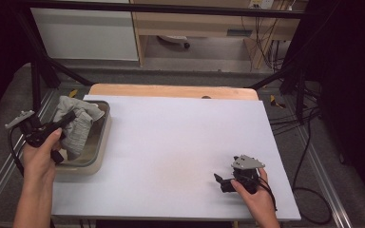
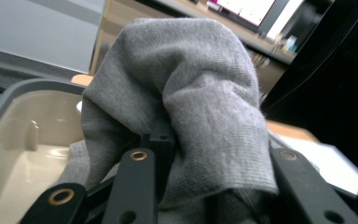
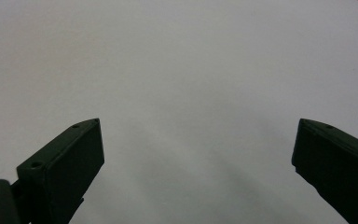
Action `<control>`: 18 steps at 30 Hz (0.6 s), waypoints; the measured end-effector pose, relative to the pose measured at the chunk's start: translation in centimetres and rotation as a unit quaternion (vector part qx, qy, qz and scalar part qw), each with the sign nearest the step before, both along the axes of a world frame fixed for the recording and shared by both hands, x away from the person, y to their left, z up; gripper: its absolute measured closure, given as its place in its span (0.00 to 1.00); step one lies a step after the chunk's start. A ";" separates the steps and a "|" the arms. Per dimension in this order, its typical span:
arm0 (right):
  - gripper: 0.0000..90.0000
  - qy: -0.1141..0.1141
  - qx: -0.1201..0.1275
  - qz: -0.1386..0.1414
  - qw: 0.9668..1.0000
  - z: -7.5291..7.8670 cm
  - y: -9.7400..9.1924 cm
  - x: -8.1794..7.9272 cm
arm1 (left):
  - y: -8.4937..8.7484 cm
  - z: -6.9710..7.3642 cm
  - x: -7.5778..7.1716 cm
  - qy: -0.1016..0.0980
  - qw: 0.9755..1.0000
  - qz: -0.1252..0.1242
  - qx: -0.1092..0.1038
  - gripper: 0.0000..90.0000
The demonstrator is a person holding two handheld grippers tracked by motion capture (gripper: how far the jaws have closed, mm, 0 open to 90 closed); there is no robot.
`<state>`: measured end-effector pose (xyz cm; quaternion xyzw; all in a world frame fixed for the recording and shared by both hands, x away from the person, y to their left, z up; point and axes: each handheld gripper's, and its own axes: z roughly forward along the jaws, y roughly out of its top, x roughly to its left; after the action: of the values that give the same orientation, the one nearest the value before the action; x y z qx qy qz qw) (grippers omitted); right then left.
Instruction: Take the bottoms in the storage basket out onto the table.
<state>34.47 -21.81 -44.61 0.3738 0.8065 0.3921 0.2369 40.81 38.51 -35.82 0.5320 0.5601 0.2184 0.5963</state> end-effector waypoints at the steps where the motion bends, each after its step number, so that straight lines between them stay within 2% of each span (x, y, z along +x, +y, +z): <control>1: 0.03 -0.001 -0.001 -0.005 1.000 0.0 -0.1 0.1 | 0.0 0.1 -0.5 -0.006 1.000 0.004 -0.015 0.73; 2: 0.03 -0.001 -0.001 -0.005 1.000 0.0 -0.1 0.1 | 0.0 0.1 -0.5 -0.006 1.000 0.004 -0.015 0.73; 3: 0.03 -0.002 0.000 -0.007 1.000 0.0 -0.3 0.1 | 0.2 0.3 -0.8 -0.017 0.999 0.001 -0.033 0.73; 4: 0.03 -0.002 0.000 -0.007 1.000 0.0 -0.3 0.1 | 0.2 0.3 -0.8 -0.017 0.999 0.001 -0.033 0.72; 5: 0.03 -0.003 0.002 -0.009 1.000 0.1 -0.4 0.0 | 0.4 0.6 -1.2 -0.028 0.999 0.004 -0.037 0.73; 6: 0.03 -0.003 0.002 -0.009 1.000 0.1 -0.4 0.0 | 0.4 0.6 -1.2 -0.028 0.999 0.004 -0.037 0.73; 7: 0.03 -0.007 0.004 -0.010 1.000 0.2 -0.4 0.0 | 0.5 1.1 -1.5 -0.038 0.999 0.008 -0.038 0.73; 10: 0.03 -0.007 0.005 -0.010 1.000 0.2 -0.5 0.0 | 0.4 1.4 -1.8 -0.045 0.998 0.008 -0.038 0.72; 11: 0.03 -0.004 0.006 -0.011 1.000 0.1 -0.5 0.0 | 0.3 1.8 -2.0 -0.053 0.998 0.009 -0.036 0.72; 18: 0.03 -0.005 0.005 -0.007 1.000 0.1 -0.5 0.0 | -0.2 2.3 -2.2 -0.062 0.998 0.003 -0.031 0.72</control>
<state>34.51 -22.27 -44.49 0.3790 0.8006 0.3960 0.2421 38.60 38.29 -33.53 0.4972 0.5304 0.2352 0.6450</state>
